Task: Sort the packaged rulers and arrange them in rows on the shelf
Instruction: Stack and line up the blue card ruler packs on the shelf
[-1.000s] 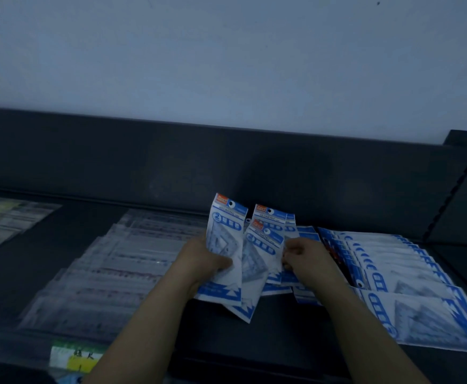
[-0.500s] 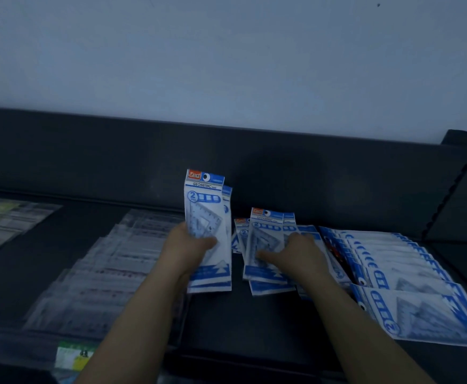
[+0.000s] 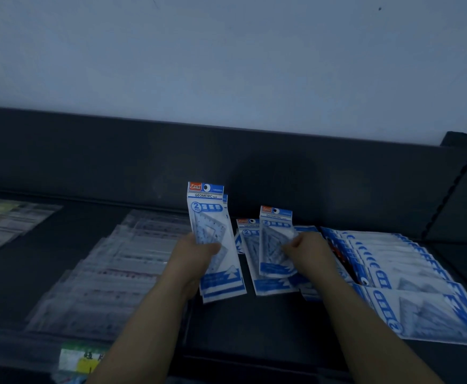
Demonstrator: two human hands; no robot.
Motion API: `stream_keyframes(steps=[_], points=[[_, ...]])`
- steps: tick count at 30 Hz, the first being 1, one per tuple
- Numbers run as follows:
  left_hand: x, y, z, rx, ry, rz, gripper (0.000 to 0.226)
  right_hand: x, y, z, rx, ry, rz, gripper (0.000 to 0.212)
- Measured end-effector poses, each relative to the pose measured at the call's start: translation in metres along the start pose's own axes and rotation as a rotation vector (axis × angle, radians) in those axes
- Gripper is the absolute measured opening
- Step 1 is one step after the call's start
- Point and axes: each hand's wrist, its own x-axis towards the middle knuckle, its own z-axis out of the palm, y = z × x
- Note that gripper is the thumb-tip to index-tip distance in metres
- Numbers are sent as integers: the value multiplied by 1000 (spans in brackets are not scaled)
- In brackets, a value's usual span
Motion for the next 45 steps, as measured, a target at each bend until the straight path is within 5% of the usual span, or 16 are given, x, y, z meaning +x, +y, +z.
stream_keyframes(steps=[4,7,8,10,14,19,25,30,33,35,39,45], points=[[0,-1,2,-27,-12,-26,10,-1,-1,-6,-18,8,-58,32],[1,-3,4,-38,-1,-27,8,2,0,-10,36,-9,-33,15],[1,-4,4,-57,-1,-26,6,1,1,-11,84,-5,-40,1],[1,-4,4,-102,7,-21,11,-1,3,-12,243,1,-40,21],[-1,-4,6,-99,24,21,24,-8,-5,-23,593,29,-65,18],[-4,-8,16,-142,-5,58,29,-26,-21,-17,702,-83,-93,17],[2,-15,23,-176,-20,130,15,-39,-29,1,539,-133,-240,8],[10,-19,8,-109,71,184,21,-16,-7,-15,-65,-7,-178,51],[13,-21,7,-112,82,177,23,-13,-3,-13,-73,-117,-110,75],[13,-24,8,-104,74,175,25,-11,-4,-12,5,-134,-63,68],[15,-27,10,-117,41,147,27,-3,1,-12,7,-89,-64,13],[14,-26,13,-144,19,142,27,-12,-3,-23,268,16,-138,14]])
